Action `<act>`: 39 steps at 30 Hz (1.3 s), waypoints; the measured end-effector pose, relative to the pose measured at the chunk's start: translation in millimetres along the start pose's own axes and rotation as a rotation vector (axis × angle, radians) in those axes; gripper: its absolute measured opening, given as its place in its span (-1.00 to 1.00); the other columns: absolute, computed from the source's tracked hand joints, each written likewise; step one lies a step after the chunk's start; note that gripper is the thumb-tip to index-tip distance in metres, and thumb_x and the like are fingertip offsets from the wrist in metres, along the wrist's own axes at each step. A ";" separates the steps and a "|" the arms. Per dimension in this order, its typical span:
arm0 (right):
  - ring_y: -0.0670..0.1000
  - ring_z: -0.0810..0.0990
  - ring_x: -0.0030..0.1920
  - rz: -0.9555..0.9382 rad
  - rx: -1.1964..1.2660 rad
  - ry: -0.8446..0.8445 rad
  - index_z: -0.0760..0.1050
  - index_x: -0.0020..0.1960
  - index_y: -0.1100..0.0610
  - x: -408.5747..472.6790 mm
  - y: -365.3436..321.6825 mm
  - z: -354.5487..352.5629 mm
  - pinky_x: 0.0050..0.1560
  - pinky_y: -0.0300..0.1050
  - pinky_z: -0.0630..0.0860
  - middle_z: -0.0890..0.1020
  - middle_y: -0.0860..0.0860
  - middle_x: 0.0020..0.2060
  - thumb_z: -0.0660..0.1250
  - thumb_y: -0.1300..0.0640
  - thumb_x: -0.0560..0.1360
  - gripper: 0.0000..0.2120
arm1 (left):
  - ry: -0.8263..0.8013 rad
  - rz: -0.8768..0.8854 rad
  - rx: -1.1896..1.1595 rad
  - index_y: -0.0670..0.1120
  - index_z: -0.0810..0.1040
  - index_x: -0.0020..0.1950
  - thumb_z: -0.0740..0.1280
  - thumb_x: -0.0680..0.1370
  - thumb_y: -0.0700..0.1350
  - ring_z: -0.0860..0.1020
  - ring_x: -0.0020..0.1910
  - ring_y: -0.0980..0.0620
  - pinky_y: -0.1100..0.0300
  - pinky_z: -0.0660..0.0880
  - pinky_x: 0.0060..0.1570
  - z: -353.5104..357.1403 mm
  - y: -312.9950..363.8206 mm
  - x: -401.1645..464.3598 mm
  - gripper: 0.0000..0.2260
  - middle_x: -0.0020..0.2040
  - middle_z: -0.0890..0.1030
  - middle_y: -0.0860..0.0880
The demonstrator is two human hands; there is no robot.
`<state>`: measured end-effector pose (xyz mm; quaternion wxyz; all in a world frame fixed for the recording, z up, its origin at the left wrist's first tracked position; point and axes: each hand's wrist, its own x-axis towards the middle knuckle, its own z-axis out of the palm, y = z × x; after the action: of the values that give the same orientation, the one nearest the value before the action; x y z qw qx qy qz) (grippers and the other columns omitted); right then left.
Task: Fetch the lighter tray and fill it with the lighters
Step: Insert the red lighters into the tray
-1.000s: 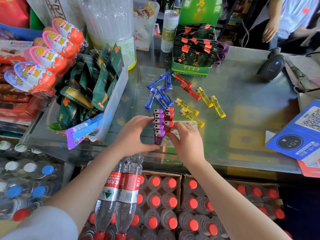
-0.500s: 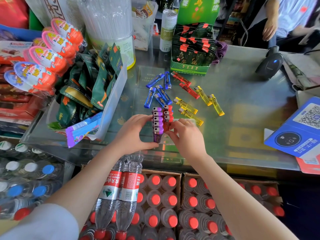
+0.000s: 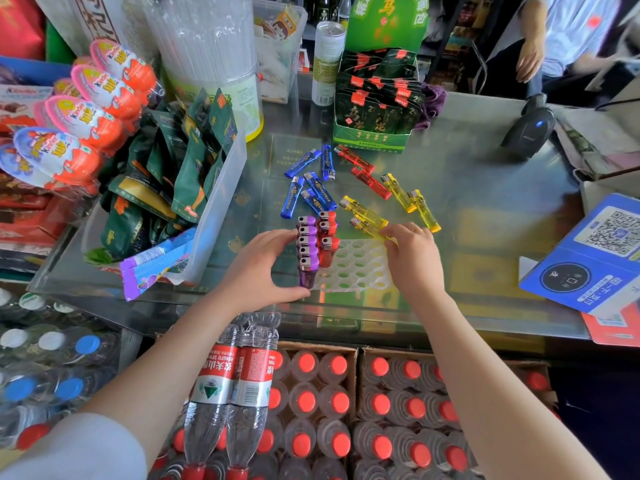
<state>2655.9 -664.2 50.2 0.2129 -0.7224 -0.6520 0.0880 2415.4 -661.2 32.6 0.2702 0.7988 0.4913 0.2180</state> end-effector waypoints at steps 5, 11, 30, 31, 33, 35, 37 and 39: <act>0.26 0.48 0.05 -0.023 0.008 -0.042 0.54 0.12 0.21 5.2 4.2 -2.6 0.02 0.02 0.42 0.60 0.24 0.00 0.24 0.31 0.47 -0.75 | -0.003 0.001 -0.020 0.03 0.33 0.33 0.35 0.20 0.26 0.36 0.25 0.04 0.14 0.26 0.19 -2.1 3.0 -1.0 -0.26 0.27 0.45 0.02; 0.24 0.49 0.06 -0.028 0.085 0.024 0.54 0.08 0.21 14.0 -3.7 -3.2 -0.01 0.01 0.46 0.58 0.20 0.05 0.22 0.28 0.47 -0.78 | -0.001 -0.009 -0.032 0.02 0.34 0.33 0.35 0.19 0.27 0.35 0.24 0.08 0.15 0.26 0.18 -2.1 2.7 -1.0 -0.25 0.26 0.45 0.04; 0.22 0.52 -0.06 0.049 -0.042 -0.108 0.50 0.07 0.22 104.2 -19.3 17.8 -0.15 -0.06 0.41 0.53 0.21 0.01 0.26 0.23 0.48 -0.81 | 0.006 0.003 -0.036 0.05 0.37 0.28 0.43 0.19 0.23 0.38 0.20 0.11 0.16 0.28 0.15 -0.8 -2.3 2.2 -0.30 0.16 0.43 0.16; 0.20 0.52 -0.08 0.030 -0.004 -0.101 0.50 0.05 0.21 99.6 -21.6 14.9 -0.17 -0.07 0.41 0.53 0.19 0.00 0.26 0.21 0.48 -0.83 | 0.008 0.006 -0.037 0.05 0.37 0.28 0.43 0.19 0.23 0.38 0.20 0.11 0.16 0.28 0.15 -0.4 -3.1 2.1 -0.29 0.16 0.43 0.16; 0.15 0.52 -0.11 0.001 0.089 -0.070 0.49 0.02 0.18 88.4 -25.2 10.2 -0.20 -0.08 0.42 0.56 0.16 -0.03 0.25 0.18 0.49 -0.87 | 0.014 0.017 -0.040 0.04 0.37 0.28 0.43 0.19 0.23 0.39 0.20 0.10 0.17 0.28 0.14 0.2 -4.2 1.8 -0.29 0.16 0.44 0.15; 0.10 0.53 -0.17 -0.020 0.157 -0.056 0.48 0.01 0.16 75.0 -29.2 4.8 -0.24 -0.10 0.40 0.60 0.12 -0.06 0.26 0.17 0.49 -0.88 | 0.026 0.025 -0.043 0.03 0.38 0.28 0.43 0.19 0.23 0.39 0.18 0.11 0.19 0.26 0.13 0.3 -3.5 1.6 -0.29 0.16 0.44 0.15; -0.01 0.52 -0.30 -0.014 0.289 -0.046 0.45 0.00 0.15 58.9 -33.5 -1.9 -0.29 -0.17 0.42 0.60 0.04 -0.12 0.27 0.18 0.49 -0.90 | 0.029 0.020 -0.043 0.02 0.38 0.29 0.41 0.19 0.24 0.36 0.17 0.16 0.21 0.25 0.13 -0.2 -1.9 1.0 -0.28 0.15 0.41 0.17; -0.08 0.49 -0.34 0.044 0.480 -0.024 0.42 0.01 0.09 37.7 -36.6 -6.3 -0.28 -0.20 0.43 0.56 -0.03 -0.16 0.29 0.21 0.47 -0.87 | 0.028 0.015 -0.035 0.01 0.37 0.30 0.39 0.19 0.26 0.35 0.17 0.17 0.23 0.23 0.13 -0.1 -1.8 0.2 -0.27 0.16 0.41 0.16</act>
<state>2630.4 -626.3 76.9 0.3688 -0.6642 -0.5987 0.2537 2414.2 -660.4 31.5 0.2756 0.7945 0.4850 0.2400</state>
